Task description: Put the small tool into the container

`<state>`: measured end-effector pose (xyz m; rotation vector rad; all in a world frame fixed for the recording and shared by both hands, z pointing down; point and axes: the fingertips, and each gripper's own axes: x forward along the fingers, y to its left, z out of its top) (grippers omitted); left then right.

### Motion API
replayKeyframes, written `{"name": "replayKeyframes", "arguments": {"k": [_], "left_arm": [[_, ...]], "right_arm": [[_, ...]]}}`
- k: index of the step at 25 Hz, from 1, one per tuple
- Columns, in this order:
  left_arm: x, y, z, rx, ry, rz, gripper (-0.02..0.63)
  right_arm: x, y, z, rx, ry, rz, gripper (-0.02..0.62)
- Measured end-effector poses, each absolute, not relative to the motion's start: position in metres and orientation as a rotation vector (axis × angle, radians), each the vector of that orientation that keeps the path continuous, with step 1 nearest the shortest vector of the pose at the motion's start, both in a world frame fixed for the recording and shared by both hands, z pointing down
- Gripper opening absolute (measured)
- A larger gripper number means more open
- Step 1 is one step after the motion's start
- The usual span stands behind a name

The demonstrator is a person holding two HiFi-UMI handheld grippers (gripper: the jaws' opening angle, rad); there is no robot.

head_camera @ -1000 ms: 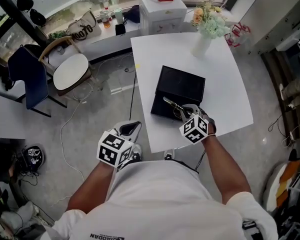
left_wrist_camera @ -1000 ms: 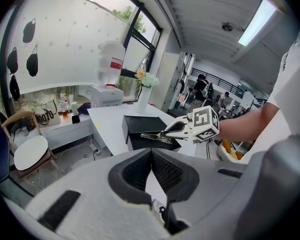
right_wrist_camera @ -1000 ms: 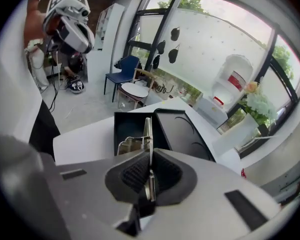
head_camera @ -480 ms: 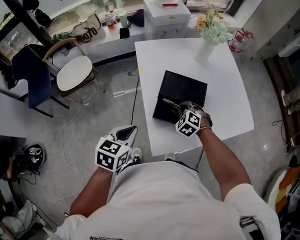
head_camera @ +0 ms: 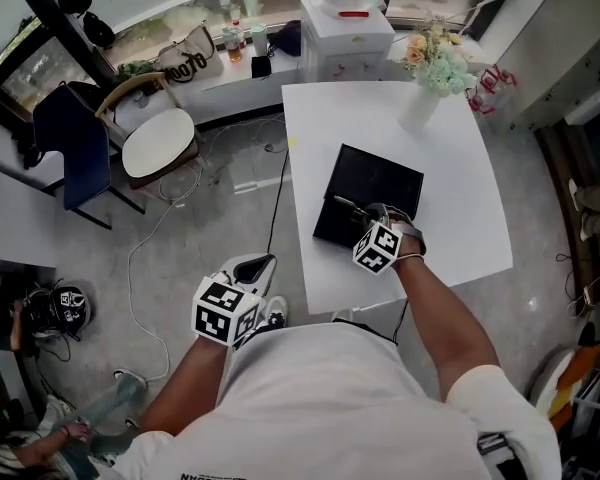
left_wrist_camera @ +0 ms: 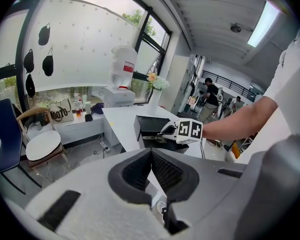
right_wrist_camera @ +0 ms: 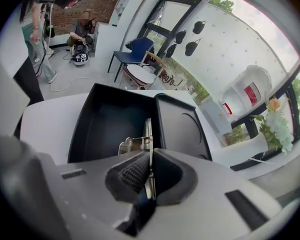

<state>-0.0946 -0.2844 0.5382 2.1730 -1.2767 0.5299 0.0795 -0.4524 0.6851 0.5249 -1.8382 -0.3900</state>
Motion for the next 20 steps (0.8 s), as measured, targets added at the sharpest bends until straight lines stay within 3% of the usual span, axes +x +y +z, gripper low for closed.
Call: {"name": "replayKeyframes", "arguments": {"k": [20], "left_arm": [[-0.095,-0.281,0.538,2.184,-1.264,0.527,0.009]], "right_arm": [[0.078,-0.426,0.708,0.393,-1.806,-0.378,0.092]]}}
